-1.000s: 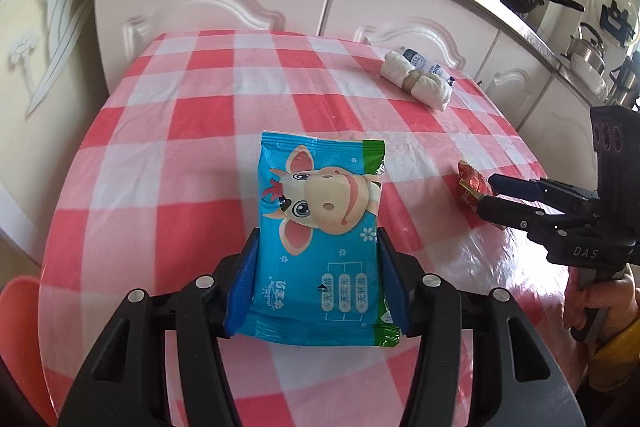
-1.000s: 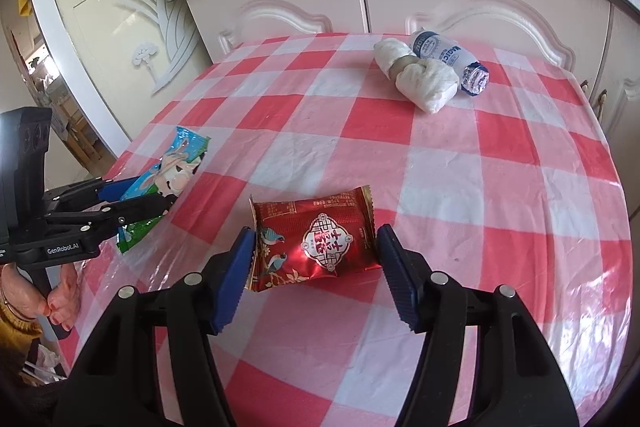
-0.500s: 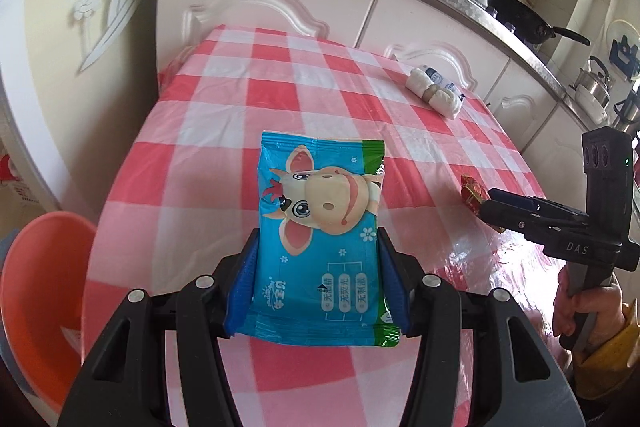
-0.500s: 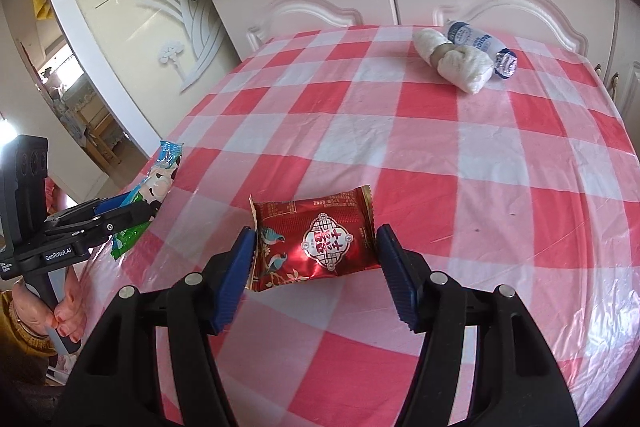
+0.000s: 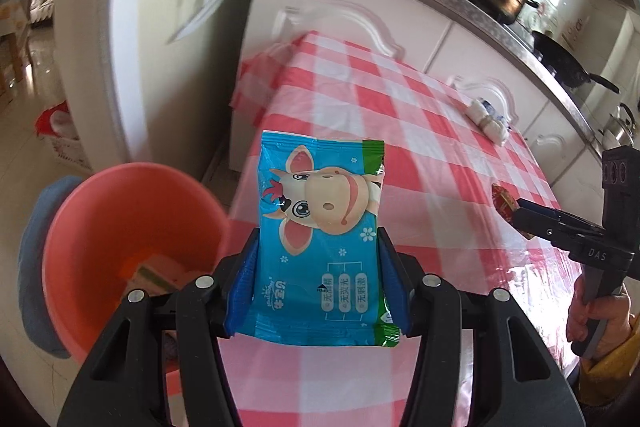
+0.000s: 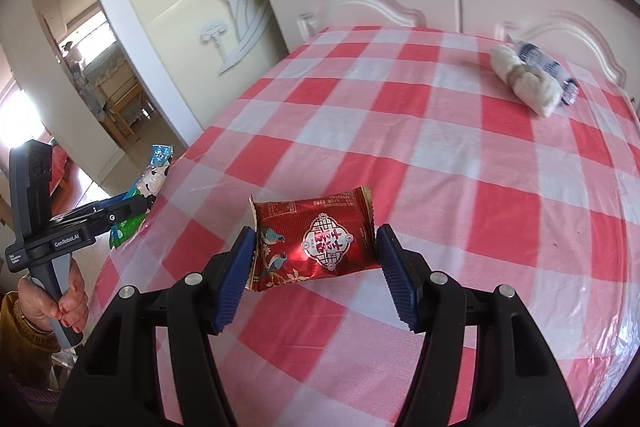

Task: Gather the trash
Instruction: 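Carry the blue packet and red packet with both tools over the orange bucket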

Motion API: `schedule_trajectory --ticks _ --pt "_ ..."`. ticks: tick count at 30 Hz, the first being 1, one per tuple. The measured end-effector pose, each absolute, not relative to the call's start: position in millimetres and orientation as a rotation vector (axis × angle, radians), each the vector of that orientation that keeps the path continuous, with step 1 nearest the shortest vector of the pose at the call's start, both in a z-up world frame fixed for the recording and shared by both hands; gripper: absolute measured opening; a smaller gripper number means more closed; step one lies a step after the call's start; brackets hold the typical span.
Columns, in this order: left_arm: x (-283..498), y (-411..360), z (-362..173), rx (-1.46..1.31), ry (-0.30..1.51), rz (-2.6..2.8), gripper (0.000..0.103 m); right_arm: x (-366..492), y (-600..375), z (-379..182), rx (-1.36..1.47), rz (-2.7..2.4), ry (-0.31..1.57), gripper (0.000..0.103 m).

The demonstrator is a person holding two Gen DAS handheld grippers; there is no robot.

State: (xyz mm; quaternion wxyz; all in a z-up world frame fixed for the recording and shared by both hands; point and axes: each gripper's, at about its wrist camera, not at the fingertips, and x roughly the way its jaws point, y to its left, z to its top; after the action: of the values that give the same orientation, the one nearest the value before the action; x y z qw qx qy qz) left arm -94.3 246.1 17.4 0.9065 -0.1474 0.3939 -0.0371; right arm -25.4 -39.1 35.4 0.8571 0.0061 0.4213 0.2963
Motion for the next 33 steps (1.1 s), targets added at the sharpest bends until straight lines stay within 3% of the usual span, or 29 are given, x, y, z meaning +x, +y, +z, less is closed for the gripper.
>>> schedule_trajectory --ticks 21,33 --pt "-160 381 -6 -0.487 0.771 0.223 0.056 -39 136 61 -0.183 0.919 0.859 0.063" --pt "-165 408 -26 -0.534 0.787 0.296 0.056 -50 223 40 -0.319 1.05 0.901 0.063"
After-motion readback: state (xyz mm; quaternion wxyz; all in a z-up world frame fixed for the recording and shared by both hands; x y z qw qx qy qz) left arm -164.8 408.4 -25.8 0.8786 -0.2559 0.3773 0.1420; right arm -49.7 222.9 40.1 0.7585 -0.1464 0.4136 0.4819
